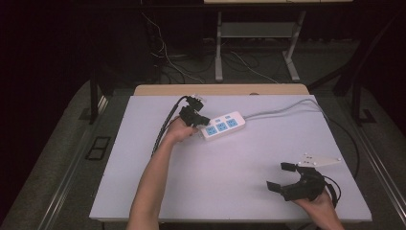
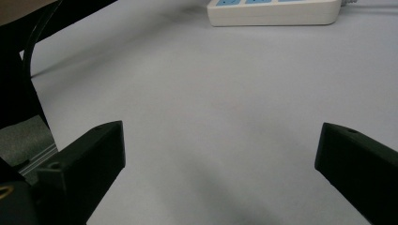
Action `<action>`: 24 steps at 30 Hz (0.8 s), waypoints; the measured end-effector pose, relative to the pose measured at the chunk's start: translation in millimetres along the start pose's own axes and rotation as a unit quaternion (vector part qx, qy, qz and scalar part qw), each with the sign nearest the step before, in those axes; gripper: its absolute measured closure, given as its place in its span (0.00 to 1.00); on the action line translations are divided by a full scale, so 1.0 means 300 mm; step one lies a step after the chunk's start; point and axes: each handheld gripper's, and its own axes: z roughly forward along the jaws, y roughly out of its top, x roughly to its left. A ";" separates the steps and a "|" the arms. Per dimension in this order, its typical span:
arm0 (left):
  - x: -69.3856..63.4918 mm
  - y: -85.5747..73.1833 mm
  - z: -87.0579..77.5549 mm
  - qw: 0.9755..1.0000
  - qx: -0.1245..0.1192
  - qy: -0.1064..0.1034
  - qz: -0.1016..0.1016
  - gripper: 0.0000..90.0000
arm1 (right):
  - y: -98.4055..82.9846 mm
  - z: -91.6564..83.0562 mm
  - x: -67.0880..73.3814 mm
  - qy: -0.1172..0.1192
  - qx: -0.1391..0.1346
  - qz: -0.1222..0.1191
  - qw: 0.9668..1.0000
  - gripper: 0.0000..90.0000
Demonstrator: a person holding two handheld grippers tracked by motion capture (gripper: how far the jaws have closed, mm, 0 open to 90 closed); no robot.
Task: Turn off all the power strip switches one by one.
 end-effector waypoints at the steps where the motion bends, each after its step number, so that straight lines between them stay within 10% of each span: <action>1: 0.001 0.000 0.000 1.000 0.000 0.000 -0.001 0.99 | 0.000 -0.001 -0.001 -0.001 0.000 0.001 1.000 0.02; 24: -0.007 0.075 -0.069 0.999 -0.044 -0.009 0.004 0.99 | -0.001 -0.002 -0.005 -0.003 -0.002 0.002 1.000 0.02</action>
